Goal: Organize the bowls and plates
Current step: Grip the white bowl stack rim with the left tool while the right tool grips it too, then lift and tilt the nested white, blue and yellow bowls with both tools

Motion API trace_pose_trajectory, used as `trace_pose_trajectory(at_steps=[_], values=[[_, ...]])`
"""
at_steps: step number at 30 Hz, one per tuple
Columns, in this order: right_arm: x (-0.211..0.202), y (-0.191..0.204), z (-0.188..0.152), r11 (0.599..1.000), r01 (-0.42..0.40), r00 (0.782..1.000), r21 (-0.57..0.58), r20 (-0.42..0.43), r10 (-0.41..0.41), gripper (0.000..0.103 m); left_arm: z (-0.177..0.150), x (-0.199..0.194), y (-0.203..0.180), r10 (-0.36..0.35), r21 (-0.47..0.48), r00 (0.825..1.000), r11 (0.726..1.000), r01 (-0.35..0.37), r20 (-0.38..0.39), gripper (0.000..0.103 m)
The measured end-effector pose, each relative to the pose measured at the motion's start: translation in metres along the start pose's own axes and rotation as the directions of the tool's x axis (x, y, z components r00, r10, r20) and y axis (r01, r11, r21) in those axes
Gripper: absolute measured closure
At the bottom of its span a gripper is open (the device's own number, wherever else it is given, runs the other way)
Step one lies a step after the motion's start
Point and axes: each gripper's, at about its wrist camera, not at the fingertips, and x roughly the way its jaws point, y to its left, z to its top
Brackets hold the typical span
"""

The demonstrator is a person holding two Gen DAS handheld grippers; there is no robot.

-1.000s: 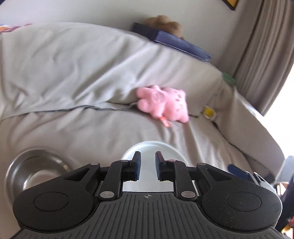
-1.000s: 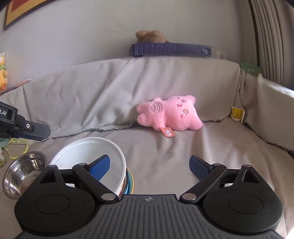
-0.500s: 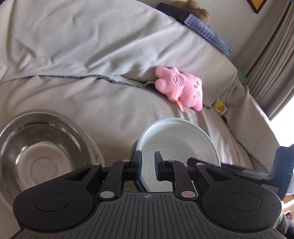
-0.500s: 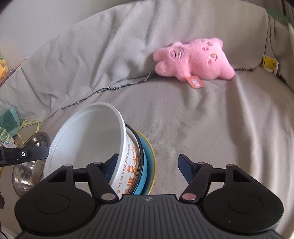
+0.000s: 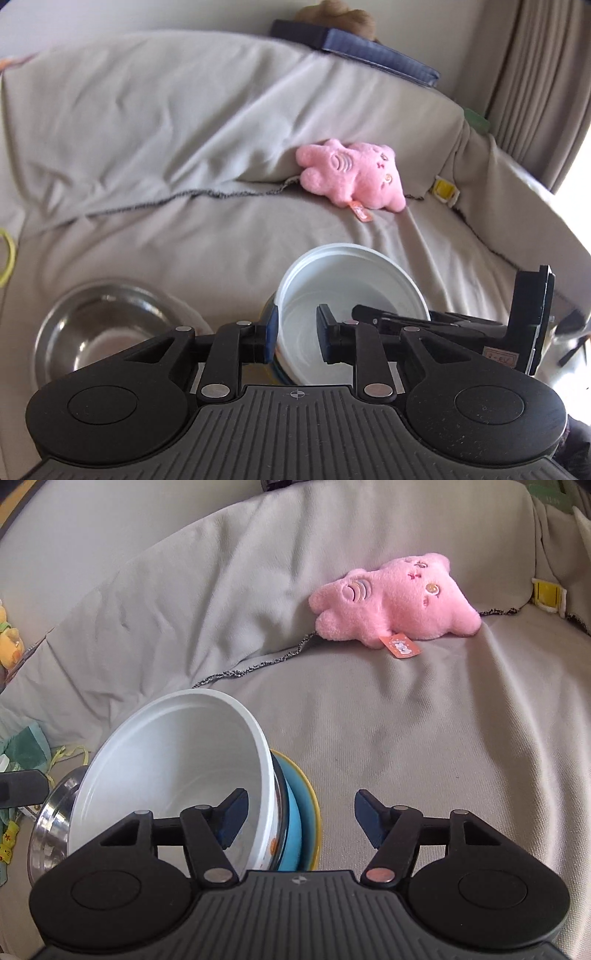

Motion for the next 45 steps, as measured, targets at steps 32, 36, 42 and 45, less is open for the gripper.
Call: trace_pose_trajectory(at_steps=[32, 36, 42, 45], values=[[-0.005, -0.024, -0.023, 0.992, -0.117, 0.993, 0.040, 0.029, 0.115, 0.037, 0.002, 0.086, -0.012, 0.226, 0.063, 0.928, 0.974, -0.217, -0.296, 0.069], [-0.002, -0.022, -0.024, 0.992, -0.115, 0.993, 0.042, 0.018, 0.115, 0.037, 0.000, 0.086, -0.005, 0.158, -0.001, 0.945, 0.986, -0.165, -0.288, 0.069], [0.003, -0.019, -0.025, 0.993, -0.112, 0.994, 0.045, 0.007, 0.112, 0.037, -0.006, 0.089, 0.001, 0.123, -0.027, 0.953, 0.990, -0.135, -0.277, 0.069], [0.004, -0.019, -0.025, 0.992, -0.118, 0.993, 0.053, 0.004, 0.118, 0.037, -0.009, 0.093, 0.005, 0.112, -0.039, 0.952, 0.991, -0.128, -0.284, 0.069]])
